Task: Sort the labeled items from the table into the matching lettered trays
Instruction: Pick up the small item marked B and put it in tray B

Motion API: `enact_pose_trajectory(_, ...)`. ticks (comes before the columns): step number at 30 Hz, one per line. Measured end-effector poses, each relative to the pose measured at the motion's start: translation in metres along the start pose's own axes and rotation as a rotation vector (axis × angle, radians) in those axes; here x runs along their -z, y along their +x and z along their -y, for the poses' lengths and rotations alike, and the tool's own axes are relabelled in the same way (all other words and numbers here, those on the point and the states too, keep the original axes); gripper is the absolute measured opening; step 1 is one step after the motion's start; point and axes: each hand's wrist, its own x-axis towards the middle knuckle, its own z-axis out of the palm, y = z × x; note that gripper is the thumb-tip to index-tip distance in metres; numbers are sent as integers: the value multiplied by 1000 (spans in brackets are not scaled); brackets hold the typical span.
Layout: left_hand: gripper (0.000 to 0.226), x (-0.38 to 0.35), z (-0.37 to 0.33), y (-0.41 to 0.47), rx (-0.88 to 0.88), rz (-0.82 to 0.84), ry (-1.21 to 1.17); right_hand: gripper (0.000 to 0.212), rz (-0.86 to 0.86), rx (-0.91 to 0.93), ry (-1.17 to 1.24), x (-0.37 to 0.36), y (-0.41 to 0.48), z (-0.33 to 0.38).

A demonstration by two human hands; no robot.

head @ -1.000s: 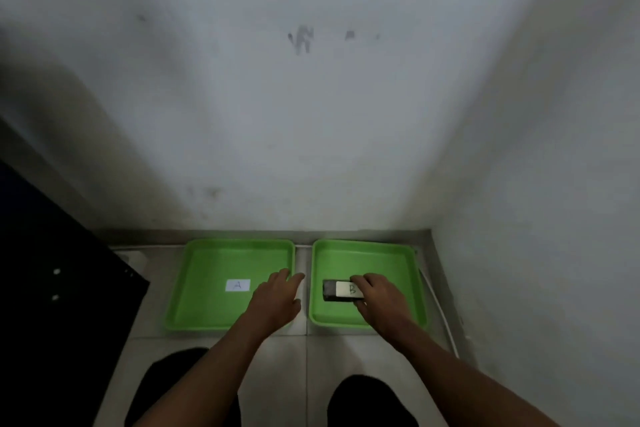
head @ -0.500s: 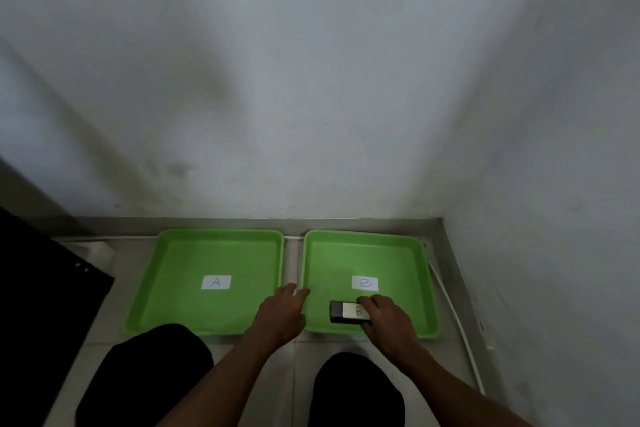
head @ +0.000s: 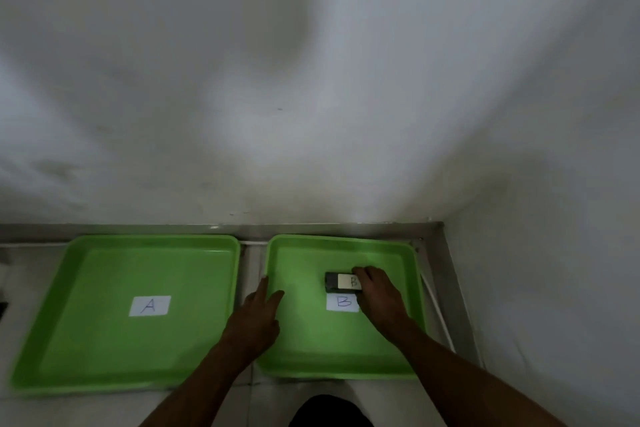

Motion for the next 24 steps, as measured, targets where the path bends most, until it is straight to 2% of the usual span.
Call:
enact_pose_trajectory(6,64,-17,-2,15,42,-51,2,54,39,25,56,-10,27,-22)
enact_pose_trajectory(15,62,-21,2,11,27,-25,51,55,-43,54,67,-13,28,-19)
enact_pose_trajectory(24,61,-11,5,0,5,-21,43,62,-32,33,45,-11,24,-15)
